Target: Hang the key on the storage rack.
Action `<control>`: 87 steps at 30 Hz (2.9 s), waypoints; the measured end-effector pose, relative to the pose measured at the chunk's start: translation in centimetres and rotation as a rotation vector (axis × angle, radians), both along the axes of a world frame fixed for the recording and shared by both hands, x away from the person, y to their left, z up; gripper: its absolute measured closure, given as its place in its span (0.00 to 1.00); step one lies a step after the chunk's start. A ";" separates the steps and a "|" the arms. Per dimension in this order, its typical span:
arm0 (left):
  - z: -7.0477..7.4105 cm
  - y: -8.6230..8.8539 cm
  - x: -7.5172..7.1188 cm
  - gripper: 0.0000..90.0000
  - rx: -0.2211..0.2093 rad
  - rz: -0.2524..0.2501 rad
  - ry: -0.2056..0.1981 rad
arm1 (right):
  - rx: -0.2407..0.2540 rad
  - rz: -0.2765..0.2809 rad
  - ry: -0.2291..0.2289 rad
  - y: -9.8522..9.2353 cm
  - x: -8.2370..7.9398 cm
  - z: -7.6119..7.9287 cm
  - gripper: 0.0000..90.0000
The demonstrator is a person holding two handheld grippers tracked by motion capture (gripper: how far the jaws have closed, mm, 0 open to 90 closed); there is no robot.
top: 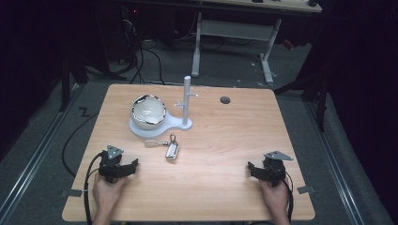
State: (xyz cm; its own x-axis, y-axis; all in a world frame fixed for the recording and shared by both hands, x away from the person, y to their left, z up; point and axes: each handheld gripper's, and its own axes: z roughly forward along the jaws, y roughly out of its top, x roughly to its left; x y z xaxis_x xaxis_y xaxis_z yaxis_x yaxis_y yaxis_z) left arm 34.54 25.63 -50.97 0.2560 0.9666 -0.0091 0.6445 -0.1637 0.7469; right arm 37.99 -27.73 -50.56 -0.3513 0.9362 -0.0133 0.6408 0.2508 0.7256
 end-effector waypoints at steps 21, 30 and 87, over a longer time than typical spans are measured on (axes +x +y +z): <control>0.3 0.8 0.0 0.34 -0.039 0.045 0.012 | 0.002 0.003 -0.001 -0.1 0.0 0.0 0.24; 1.6 0.6 -0.7 0.33 -0.054 0.027 -0.016 | 0.005 0.004 0.000 -0.1 0.0 0.0 0.24; 1.1 -14.2 4.6 0.51 0.036 -0.153 0.044 | 0.005 0.005 0.002 -0.2 -0.1 0.0 0.24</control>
